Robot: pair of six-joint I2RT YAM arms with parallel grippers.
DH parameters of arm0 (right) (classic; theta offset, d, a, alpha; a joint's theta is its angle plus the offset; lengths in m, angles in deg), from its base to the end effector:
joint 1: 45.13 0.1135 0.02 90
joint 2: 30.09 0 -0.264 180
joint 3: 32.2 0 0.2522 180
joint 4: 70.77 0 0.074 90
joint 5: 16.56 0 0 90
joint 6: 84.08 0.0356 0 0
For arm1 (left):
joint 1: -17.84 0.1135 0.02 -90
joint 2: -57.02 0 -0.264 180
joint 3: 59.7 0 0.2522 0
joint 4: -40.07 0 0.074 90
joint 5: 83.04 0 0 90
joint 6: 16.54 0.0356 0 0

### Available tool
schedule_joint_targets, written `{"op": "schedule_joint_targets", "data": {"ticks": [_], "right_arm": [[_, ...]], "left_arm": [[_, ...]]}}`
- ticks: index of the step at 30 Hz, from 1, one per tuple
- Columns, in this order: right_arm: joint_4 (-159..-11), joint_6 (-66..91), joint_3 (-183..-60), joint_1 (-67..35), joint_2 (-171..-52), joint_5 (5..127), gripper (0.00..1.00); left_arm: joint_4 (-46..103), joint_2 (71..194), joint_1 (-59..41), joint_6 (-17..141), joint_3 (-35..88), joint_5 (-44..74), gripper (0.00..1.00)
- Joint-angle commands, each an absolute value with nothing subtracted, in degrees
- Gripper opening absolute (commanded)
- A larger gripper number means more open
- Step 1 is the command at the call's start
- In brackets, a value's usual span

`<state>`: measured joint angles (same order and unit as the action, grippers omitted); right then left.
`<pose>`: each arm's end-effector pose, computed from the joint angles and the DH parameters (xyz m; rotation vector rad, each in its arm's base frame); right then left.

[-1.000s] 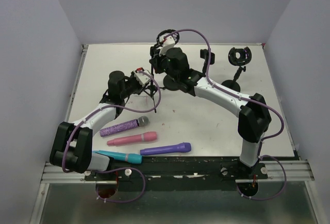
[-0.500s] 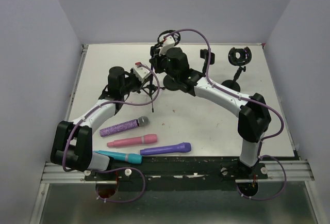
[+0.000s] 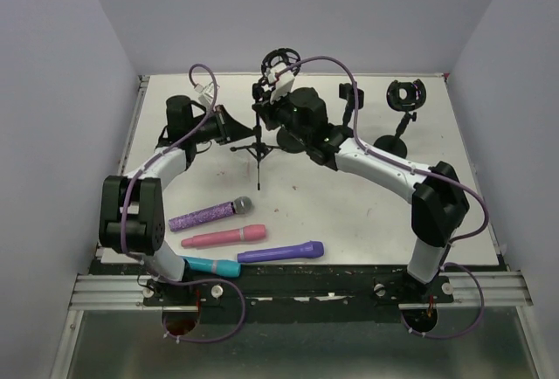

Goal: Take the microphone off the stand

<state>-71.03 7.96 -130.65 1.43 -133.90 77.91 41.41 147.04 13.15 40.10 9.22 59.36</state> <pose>0.3067 0.3198 0.3356 -0.5883 1.5960 0.5736 0.3420 -0.0564 0.2543 0.1651 1.9854 -1.3075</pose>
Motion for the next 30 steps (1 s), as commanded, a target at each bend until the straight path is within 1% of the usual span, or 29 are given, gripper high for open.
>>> {"op": "schedule_joint_targets", "data": {"ticks": [1, 2, 4, 5, 7, 8, 9, 10, 11, 12, 13, 14, 15, 16, 17, 19, 21, 23, 24, 25, 27, 30], "right_arm": [[-66.3, 1.4, -127.9, 2.4, -131.3, 71.4, 0.01], [-65.9, 1.2, -127.7, 2.4, -131.1, 71.1, 0.01], [-65.7, 0.9, -127.6, 2.4, -131.0, 70.8, 0.01], [-65.7, 0.8, -127.4, 2.4, -130.9, 70.7, 0.01], [-65.5, 0.6, -127.2, 2.4, -130.6, 70.5, 0.01], [-65.0, 0.6, -126.7, 2.4, -130.5, 70.4, 0.01], [-64.8, 0.6, -126.5, 2.4, -130.5, 70.4, 0.01], [-64.6, 0.6, -126.4, 2.4, -130.5, 70.2, 0.01], [-64.5, 0.6, -126.3, 2.4, -130.5, 70.2, 0.01], [-64.4, 0.7, -126.3, 2.4, -130.6, 70.2, 0.01], [-64.5, 0.9, -126.5, 2.4, -130.5, 70.4, 0.01], [-64.6, 1.1, -126.7, 2.5, -130.7, 70.4, 0.00], [-64.8, 1.2, -127.2, 2.4, -130.9, 70.4, 0.00], [-64.9, 1.3, -127.4, 2.4, -131.0, 70.5, 0.00], [-65.2, 1.4, -127.8, 2.4, -131.2, 70.5, 0.00], [-65.5, 1.6, -128.2, 2.4, -131.7, 70.9, 0.01], [-65.6, 1.9, -128.8, 2.5, -132.2, 71.2, 0.01], [-65.6, 2.2, -129.2, 2.3, -132.7, 71.7, 0.01], [-65.7, 2.5, -129.4, 2.4, -133.0, 71.9, 0.00], [-65.6, 2.7, -129.5, 2.4, -133.2, 71.9, 0.00], [-65.6, 3.3, -129.7, 2.5, -133.4, 71.9, 0.00], [-65.9, 4.3, -130.2, 2.5, -134.1, 71.9, 0.01]], "left_arm": [[72.8, 156.5, 17.3, -8.8, 7.7, 72.6, 0.00], [73.1, 156.9, 17.3, -11.2, 7.3, 72.6, 0.00], [56.4, 156.2, 19.2, -6.4, 10.8, 73.6, 0.00], [50.3, 156.2, 19.2, -7.4, 11.9, 74.1, 0.00], [47.1, 156.2, 19.3, -16.8, 10.2, 74.5, 0.00], [41.4, 155.6, 19.3, -17.8, 10.4, 74.3, 0.00], [37.2, 155.0, 19.3, -17.2, 10.3, 73.7, 0.04], [34.3, 154.4, 19.3, -16.0, 10.1, 72.6, 0.17], [32.9, 153.9, 19.3, -15.8, 9.4, 72.4, 0.29], [32.9, 153.2, 19.3, -15.6, 8.8, 72.3, 0.36], [33.3, 152.7, 19.4, -14.6, 8.1, 71.8, 0.40], [34.2, 151.9, 19.5, -13.4, 7.8, 71.4, 0.47], [37.2, 151.2, 19.9, -11.5, 7.2, 70.9, 0.58], [41.7, 150.8, 20.1, -9.1, 7.1, 71.2, 0.74], [43.2, 150.0, 20.4, -5.1, 7.7, 71.5, 0.81], [35.6, 148.3, 20.9, 6.4, 10.8, 69.8, 0.81], [24.4, 146.2, 20.7, 22.7, 15.8, 67.2, 0.81], [10.2, 144.1, 19.5, 43.9, 22.0, 61.7, 0.78], [6.8, 142.8, 18.6, 54.6, 23.4, 58.0, 0.75], [5.6, 140.6, 18.1, 63.0, 23.0, 54.8, 0.73], [9.1, 135.3, 18.1, 78.2, 18.4, 50.2, 0.70], [19.3, 127.4, 16.3, 95.8, 7.5, 49.7, 0.69]]}}
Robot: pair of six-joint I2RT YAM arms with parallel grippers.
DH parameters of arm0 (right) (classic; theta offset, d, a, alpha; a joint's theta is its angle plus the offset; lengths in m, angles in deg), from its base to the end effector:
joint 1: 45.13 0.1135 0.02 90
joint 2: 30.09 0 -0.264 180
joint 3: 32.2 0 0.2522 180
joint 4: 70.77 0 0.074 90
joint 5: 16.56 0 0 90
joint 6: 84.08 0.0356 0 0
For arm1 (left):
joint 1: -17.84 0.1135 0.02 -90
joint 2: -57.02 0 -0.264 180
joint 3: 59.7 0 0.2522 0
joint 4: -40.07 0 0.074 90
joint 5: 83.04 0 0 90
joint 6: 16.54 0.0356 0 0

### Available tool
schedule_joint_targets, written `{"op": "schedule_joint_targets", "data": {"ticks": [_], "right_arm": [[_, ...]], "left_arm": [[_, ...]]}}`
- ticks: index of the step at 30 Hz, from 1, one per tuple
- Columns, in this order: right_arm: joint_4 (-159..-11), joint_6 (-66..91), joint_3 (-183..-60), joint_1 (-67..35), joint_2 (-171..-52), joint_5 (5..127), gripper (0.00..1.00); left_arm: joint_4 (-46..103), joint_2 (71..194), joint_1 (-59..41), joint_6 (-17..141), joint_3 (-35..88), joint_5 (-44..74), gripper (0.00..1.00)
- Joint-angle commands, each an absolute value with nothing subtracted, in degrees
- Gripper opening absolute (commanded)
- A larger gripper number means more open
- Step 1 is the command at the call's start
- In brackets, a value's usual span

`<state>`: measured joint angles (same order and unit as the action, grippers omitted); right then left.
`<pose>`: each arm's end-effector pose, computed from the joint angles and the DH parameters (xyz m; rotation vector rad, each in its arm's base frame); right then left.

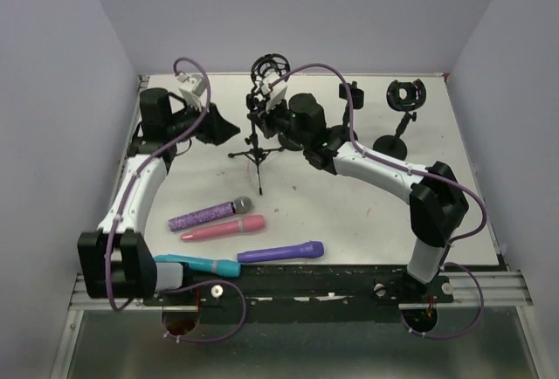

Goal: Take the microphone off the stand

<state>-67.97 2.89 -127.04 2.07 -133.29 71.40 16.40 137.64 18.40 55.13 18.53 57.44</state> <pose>0.2973 0.3229 0.3232 -0.7483 1.5314 0.6095 0.3160 -0.0244 0.3210 0.2429 1.9926 -1.0826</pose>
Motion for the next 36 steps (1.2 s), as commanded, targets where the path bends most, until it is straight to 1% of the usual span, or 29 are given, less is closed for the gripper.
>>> {"op": "schedule_joint_targets", "data": {"ticks": [1, 3, 4, 5, 13, 18, 22, 27, 31, 33, 34, 36], "right_arm": [[-66.0, 4.5, -130.4, 2.4, -134.2, 71.9, 0.01], [-66.1, 4.8, -130.8, 2.4, -134.6, 71.6, 0.00], [-66.2, 5.0, -131.0, 2.4, -134.7, 71.5, 0.01], [-66.3, 4.9, -131.1, 2.4, -134.8, 71.5, 0.00], [-66.7, 5.0, -131.4, 2.4, -134.8, 71.7, 0.01], [-66.9, 4.7, -131.6, 2.5, -134.7, 72.0, 0.01], [-66.9, 4.5, -131.7, 2.3, -134.9, 72.3, 0.00], [-66.9, 4.6, -131.2, 2.5, -134.5, 72.3, 0.00], [-67.0, 4.5, -130.8, 2.4, -134.3, 72.4, 0.01], [-67.0, 4.7, -130.8, 2.4, -134.2, 72.3, 0.01], [-66.9, 4.7, -130.8, 2.4, -134.2, 72.3, 0.00], [-66.8, 4.6, -130.8, 2.4, -134.1, 72.3, 0.01]], "left_arm": [[24.7, 125.5, 16.2, 100.6, 3.1, 50.2, 0.70], [38.0, 122.1, 16.0, 101.9, -4.0, 49.4, 0.80], [43.3, 121.3, 15.7, 102.5, -6.2, 49.4, 0.81], [44.3, 121.4, 15.3, 105.0, -6.8, 50.4, 0.81], [41.6, 129.0, 11.3, 111.4, -2.3, 51.3, 0.60], [36.2, 133.7, 9.5, 113.3, 1.4, 51.5, 0.58], [36.2, 136.6, 9.1, 110.7, 2.8, 50.2, 0.57], [34.5, 138.1, 9.0, 109.7, 4.2, 48.6, 0.48], [33.5, 138.5, 8.9, 108.6, 4.5, 48.3, 0.38], [32.5, 138.8, 9.0, 108.3, 4.9, 48.1, 0.35], [32.1, 138.8, 9.0, 107.9, 4.9, 47.9, 0.35], [32.3, 138.6, 9.0, 107.4, 4.6, 47.5, 0.38]]}}
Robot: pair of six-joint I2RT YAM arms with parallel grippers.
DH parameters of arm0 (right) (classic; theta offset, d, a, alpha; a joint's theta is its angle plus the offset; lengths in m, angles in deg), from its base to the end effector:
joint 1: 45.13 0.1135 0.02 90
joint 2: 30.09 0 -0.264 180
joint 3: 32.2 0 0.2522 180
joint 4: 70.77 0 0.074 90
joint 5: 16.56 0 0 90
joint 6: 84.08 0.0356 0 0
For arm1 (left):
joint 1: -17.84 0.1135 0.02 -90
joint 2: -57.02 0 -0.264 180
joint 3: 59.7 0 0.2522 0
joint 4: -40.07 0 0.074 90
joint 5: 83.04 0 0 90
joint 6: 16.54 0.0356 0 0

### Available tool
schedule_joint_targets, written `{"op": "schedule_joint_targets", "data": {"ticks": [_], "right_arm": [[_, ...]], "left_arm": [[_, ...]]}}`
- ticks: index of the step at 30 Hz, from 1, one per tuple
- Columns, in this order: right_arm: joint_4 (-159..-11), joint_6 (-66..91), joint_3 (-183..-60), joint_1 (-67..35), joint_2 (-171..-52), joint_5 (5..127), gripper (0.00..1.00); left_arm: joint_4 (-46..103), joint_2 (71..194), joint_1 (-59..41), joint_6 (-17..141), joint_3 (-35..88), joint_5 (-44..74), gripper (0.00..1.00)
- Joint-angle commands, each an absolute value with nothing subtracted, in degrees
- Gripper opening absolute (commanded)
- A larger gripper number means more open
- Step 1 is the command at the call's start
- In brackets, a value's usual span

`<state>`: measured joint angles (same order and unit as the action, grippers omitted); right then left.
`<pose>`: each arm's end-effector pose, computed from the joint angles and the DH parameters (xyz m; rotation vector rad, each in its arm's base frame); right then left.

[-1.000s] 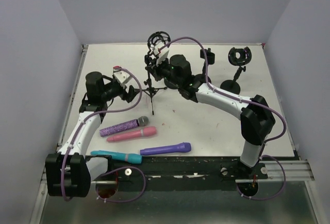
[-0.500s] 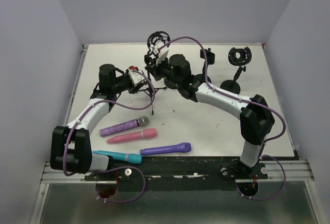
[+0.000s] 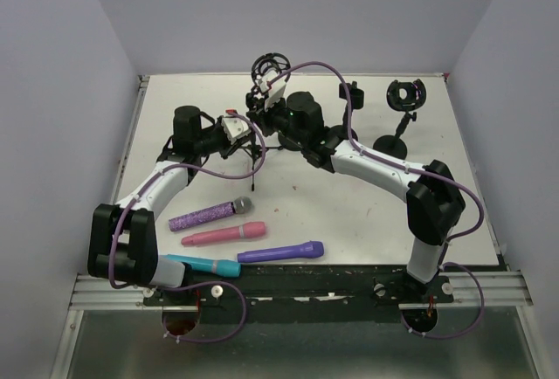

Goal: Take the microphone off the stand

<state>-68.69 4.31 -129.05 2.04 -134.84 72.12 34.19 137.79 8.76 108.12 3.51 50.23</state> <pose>0.3026 0.3277 0.3230 -0.7223 1.5500 0.6162 0.3020 -0.0730 0.2582 1.1222 1.5186 -0.4413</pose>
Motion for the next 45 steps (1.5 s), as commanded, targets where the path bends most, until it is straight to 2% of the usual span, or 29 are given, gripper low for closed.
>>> {"op": "schedule_joint_targets", "data": {"ticks": [1, 7, 14, 20, 25, 30, 37, 38, 39, 41, 42, 43, 45], "right_arm": [[-66.9, 4.6, -130.6, 2.5, -134.2, 72.5, 0.01], [-66.8, 4.6, -130.3, 2.4, -133.7, 72.3, 0.01], [-66.8, 4.7, -129.7, 2.4, -133.4, 72.1, 0.00], [-66.8, 4.7, -129.5, 2.4, -133.3, 72.0, 0.01], [-66.8, 4.7, -129.3, 2.4, -133.1, 71.9, 0.01], [-66.8, 4.4, -129.2, 2.4, -132.9, 71.8, 0.00], [-66.6, 3.9, -128.1, 2.4, -131.9, 71.9, 0.01], [-66.4, 3.8, -128.0, 2.5, -131.7, 71.8, 0.01], [-66.3, 3.8, -127.7, 2.4, -131.4, 71.8, 0.01], [-66.2, 3.8, -127.2, 2.4, -131.1, 71.7, 0.00], [-66.2, 3.8, -127.0, 2.4, -130.8, 71.5, 0.01], [-66.2, 3.8, -126.7, 2.4, -130.6, 71.4, 0.01], [-66.0, 3.8, -126.3, 2.4, -130.2, 71.4, 0.00]], "left_arm": [[32.4, 138.6, 9.0, 107.2, 4.3, 47.2, 0.41], [31.5, 138.8, 9.0, 106.8, 4.5, 45.9, 0.43], [29.6, 139.6, 8.9, 104.9, 6.4, 47.5, 0.31], [29.3, 140.1, 9.0, 100.2, 7.4, 50.2, 0.30], [26.4, 142.0, 9.0, 92.0, 11.5, 53.0, 0.10], [16.0, 148.8, 11.6, 71.0, 21.8, 67.6, 0.01], [5.6, 162.6, 12.7, 37.1, 30.9, 86.6, 0.00], [6.8, 164.1, 12.9, 32.0, 30.3, 89.5, 0.00], [16.3, 164.4, 12.9, 22.1, 26.4, 91.8, 0.00], [47.9, 163.6, 13.4, -5.8, 16.1, 93.4, 0.00], [56.9, 163.7, 13.8, -17.3, 12.7, 93.0, 0.00], [55.1, 163.5, 14.0, -19.9, 11.4, 93.0, 0.00], [36.9, 162.8, 14.5, -10.7, 13.1, 93.3, 0.00]]}}
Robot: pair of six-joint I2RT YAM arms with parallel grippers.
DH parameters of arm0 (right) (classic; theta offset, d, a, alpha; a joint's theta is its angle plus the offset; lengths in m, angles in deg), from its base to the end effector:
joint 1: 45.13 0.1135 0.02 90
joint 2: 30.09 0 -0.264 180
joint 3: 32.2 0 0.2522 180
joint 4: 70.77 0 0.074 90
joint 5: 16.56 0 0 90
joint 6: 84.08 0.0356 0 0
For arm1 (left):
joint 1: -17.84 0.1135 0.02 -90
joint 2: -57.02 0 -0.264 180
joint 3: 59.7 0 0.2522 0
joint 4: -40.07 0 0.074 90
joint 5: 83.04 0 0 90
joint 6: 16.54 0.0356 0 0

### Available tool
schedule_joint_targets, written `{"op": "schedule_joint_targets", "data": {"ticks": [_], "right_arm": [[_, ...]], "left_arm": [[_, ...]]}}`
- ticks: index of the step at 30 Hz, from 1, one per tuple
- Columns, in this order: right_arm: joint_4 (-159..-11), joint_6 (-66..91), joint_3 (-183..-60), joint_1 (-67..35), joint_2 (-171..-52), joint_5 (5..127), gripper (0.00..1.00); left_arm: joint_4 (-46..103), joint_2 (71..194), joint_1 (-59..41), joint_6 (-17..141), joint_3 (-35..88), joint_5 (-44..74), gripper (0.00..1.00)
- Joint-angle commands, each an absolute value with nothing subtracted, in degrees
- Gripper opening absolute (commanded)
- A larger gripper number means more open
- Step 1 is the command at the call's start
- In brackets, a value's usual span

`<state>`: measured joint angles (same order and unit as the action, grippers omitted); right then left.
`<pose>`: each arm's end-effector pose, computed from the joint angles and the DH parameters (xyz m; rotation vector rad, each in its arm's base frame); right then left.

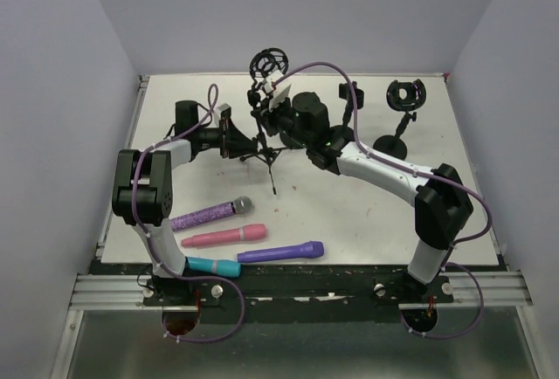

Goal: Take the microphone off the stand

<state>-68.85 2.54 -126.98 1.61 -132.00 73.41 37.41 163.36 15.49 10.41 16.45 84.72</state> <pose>0.2973 0.3160 0.3306 -0.7178 1.5341 0.5716 0.3790 -0.0504 0.1958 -0.2686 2.3072 -2.0688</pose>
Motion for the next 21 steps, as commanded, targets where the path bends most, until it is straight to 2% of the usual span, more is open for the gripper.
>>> {"op": "schedule_joint_targets", "data": {"ticks": [1, 3, 4, 7, 8, 9, 10, 11, 12, 14, 18, 21], "right_arm": [[-66.1, 3.7, -126.0, 2.4, -130.0, 71.4, 0.00], [-66.1, 3.7, -125.6, 2.4, -129.4, 71.5, 0.01], [-66.1, 3.7, -125.4, 2.4, -129.3, 71.6, 0.01], [-66.1, 3.7, -125.0, 2.4, -129.0, 71.4, 0.01], [-66.1, 3.7, -124.9, 2.4, -129.0, 71.3, 0.00], [-66.1, 3.6, -124.9, 2.4, -128.9, 71.3, 0.00], [-66.1, 3.6, -125.1, 2.4, -129.0, 71.3, 0.01], [-66.2, 3.7, -125.1, 2.5, -129.0, 71.2, 0.01], [-66.3, 3.7, -125.2, 2.4, -129.1, 71.2, 0.01], [-66.2, 3.8, -125.2, 2.4, -129.1, 71.0, 0.00], [-65.7, 4.3, -125.3, 2.5, -129.3, 70.5, 0.01], [-65.8, 4.4, -125.4, 2.4, -129.2, 70.5, 0.01]], "left_arm": [[36.9, 162.6, 14.8, -12.0, 12.3, 93.4, 0.01], [36.0, 161.9, 15.5, -11.4, 11.5, 92.9, 0.31], [36.3, 161.7, 15.7, -10.2, 11.5, 92.4, 0.37], [41.2, 159.7, 16.2, -3.5, 14.2, 92.2, 0.43], [35.9, 158.7, 16.1, 5.2, 16.5, 92.1, 0.43], [21.3, 157.7, 16.1, 16.1, 20.6, 90.6, 0.45], [5.9, 157.6, 16.1, 34.3, 25.6, 87.8, 0.47], [-13.6, 158.4, 15.6, 46.4, 32.2, 83.4, 0.49], [-25.9, 159.5, 14.7, 62.4, 37.7, 78.5, 0.52], [-34.8, 160.6, 12.9, 76.6, 43.8, 67.9, 0.55], [-20.1, 151.4, 12.1, 81.7, 33.6, 53.2, 0.56], [-4.7, 143.8, 12.0, 85.0, 23.4, 49.7, 0.55]]}}
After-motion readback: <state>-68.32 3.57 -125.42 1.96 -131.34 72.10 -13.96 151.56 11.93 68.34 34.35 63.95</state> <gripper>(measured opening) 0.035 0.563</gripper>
